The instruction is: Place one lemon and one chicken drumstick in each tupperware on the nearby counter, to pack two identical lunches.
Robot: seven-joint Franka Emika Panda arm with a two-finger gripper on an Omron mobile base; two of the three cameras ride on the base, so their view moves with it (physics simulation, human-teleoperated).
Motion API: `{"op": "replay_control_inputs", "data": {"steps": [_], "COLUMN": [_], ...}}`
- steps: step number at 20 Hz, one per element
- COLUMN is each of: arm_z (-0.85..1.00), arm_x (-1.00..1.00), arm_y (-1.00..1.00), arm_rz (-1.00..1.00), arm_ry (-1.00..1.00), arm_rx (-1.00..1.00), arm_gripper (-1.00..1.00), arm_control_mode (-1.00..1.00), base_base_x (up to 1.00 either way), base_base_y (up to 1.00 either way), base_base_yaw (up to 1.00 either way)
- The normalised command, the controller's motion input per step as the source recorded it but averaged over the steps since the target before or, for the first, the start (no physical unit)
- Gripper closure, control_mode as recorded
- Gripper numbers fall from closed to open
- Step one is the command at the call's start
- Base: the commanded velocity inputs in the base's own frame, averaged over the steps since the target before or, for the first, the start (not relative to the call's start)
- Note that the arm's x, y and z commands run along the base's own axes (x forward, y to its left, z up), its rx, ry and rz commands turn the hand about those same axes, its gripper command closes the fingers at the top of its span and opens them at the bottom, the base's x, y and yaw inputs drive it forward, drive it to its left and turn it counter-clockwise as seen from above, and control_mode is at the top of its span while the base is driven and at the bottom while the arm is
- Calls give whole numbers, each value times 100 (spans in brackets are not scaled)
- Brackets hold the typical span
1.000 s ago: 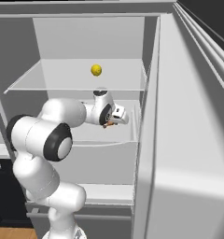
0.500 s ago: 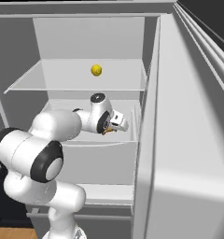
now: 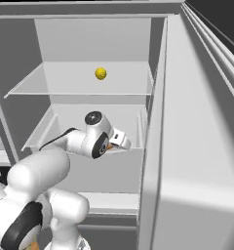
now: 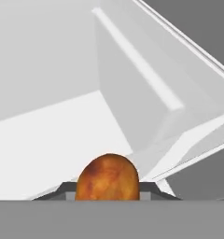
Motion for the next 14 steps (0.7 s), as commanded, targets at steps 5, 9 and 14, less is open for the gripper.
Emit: {"op": "replay_control_inputs", "data": {"steps": [5, 9, 14], "arm_z": [96, 84, 60], "arm_x": [-100, -100, -99], "arm_y": [0, 0, 18], "arm_rz": [1, 4, 9], "arm_ry": [16, 9, 0], "arm_rx": [3, 0, 0], "arm_gripper": [100, 100, 100], "arm_control_mode": [-100, -100, -100], "base_base_x": [0, 0, 0], "base_base_y": [0, 0, 0], "base_base_yaw": [0, 0, 0]}}
